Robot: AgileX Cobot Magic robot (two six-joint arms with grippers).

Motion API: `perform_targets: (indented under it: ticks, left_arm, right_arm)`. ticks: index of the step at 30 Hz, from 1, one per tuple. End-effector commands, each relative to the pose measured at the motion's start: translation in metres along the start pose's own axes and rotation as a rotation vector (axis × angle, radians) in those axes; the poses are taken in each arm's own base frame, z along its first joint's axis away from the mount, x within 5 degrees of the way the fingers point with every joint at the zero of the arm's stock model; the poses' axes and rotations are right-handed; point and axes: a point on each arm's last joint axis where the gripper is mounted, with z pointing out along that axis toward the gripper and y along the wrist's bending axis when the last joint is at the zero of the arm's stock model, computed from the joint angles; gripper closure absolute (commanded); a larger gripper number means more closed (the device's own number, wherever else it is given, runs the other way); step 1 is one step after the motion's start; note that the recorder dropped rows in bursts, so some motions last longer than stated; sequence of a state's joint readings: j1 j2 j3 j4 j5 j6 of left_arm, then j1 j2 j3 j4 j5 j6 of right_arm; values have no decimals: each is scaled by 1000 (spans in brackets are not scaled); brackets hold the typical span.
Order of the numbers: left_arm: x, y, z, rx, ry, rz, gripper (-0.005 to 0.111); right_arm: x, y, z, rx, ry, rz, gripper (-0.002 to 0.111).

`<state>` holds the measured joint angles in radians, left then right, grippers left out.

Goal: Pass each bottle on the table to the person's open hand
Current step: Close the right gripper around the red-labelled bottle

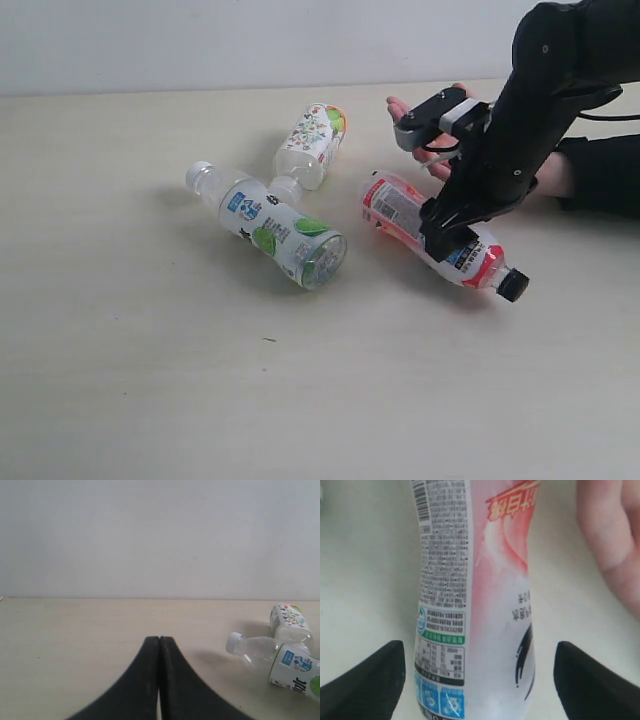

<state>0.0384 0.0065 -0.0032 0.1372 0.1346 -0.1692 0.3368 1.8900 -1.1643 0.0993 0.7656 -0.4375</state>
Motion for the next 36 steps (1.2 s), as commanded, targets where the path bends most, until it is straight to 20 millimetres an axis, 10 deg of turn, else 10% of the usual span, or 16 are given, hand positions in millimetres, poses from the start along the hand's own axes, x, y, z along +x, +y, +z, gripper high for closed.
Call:
perform_targets:
  ticks: [1,18,29,36]
  left_arm:
    - [1,0,0,-2,1,6,107]
    - [1,0,0,-2,1,6,107]
    - [1,0,0,-2,1,6,107]
    - [1,0,0,-2,1,6,107]
  right_arm:
    - [-4,-3,9,8,-6,-10,31]
    - [-4,-3,22,-1,2,29,33]
    - [4,1,19,-41,89,27,106]
    - [4,3,-12,-25,44,92,108]
